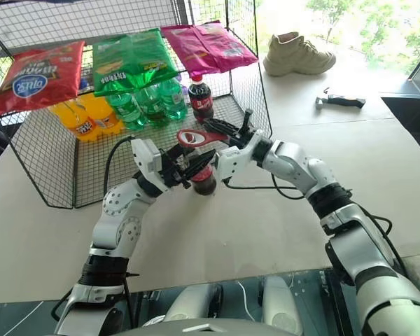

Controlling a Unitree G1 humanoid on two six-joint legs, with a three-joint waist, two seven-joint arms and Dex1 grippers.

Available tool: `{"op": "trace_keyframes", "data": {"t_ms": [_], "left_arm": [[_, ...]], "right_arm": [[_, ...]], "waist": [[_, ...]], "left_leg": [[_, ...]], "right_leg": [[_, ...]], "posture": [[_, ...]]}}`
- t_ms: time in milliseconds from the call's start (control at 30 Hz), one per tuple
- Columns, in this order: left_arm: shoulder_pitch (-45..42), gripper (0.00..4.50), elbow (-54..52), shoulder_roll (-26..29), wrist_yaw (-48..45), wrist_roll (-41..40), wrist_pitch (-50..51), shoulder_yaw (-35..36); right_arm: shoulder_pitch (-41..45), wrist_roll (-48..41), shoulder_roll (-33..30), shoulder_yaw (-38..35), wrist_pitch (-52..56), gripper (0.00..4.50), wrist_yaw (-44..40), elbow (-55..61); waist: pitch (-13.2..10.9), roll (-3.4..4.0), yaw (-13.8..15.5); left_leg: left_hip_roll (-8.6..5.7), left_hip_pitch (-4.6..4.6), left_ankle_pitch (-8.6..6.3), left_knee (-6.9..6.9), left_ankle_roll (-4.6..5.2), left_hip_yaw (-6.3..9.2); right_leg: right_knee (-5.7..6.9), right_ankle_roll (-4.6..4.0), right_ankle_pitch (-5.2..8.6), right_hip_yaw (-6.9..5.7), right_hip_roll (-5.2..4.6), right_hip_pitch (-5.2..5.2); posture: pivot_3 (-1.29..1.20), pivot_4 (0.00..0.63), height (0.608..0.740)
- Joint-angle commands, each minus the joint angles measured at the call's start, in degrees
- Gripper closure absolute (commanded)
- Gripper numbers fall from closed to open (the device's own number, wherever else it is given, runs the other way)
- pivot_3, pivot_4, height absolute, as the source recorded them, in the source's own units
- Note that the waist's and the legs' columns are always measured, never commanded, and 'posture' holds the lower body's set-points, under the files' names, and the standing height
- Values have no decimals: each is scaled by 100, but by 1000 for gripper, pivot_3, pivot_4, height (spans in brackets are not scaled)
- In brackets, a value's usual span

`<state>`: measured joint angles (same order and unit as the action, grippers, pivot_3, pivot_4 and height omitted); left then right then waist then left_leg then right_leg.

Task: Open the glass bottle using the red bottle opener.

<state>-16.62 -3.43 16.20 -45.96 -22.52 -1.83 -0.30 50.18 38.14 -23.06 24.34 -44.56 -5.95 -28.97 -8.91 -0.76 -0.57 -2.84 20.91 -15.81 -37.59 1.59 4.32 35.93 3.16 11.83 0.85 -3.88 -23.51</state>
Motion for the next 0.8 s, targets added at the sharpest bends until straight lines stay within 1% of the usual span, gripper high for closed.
{"op": "trace_keyframes", "data": {"t_ms": [33,333,500,800], "left_arm": [[-64,2470,125,-31,42,115,37,-123],[-73,2470,137,-50,58,120,29,-127],[-112,2470,172,-85,53,134,41,-174],[-95,2470,170,-57,41,116,53,-174]], "right_arm": [[412,61,-36,41,-409,4500,42,115],[744,321,-259,55,-811,4500,304,-502],[1111,581,-453,69,-986,4500,637,-947],[1344,701,-506,81,-1164,4500,967,-1250]], "waist": [[-2,1,7],[-3,2,9],[-3,1,-25],[-3,2,-35]], "left_leg": [[-1,1,0,0,0,0],[-3,6,0,0,0,2],[-3,4,0,5,-1,-2],[0,-2,1,28,-2,-13]], "right_leg": [[0,0,0,0,-1,-1],[-2,0,0,-2,-3,-3],[-3,0,0,2,-2,-5],[-5,-1,1,11,-2,-14]], "posture": [[0,150,740],[0,150,740],[0,150,740],[0,150,740]]}}
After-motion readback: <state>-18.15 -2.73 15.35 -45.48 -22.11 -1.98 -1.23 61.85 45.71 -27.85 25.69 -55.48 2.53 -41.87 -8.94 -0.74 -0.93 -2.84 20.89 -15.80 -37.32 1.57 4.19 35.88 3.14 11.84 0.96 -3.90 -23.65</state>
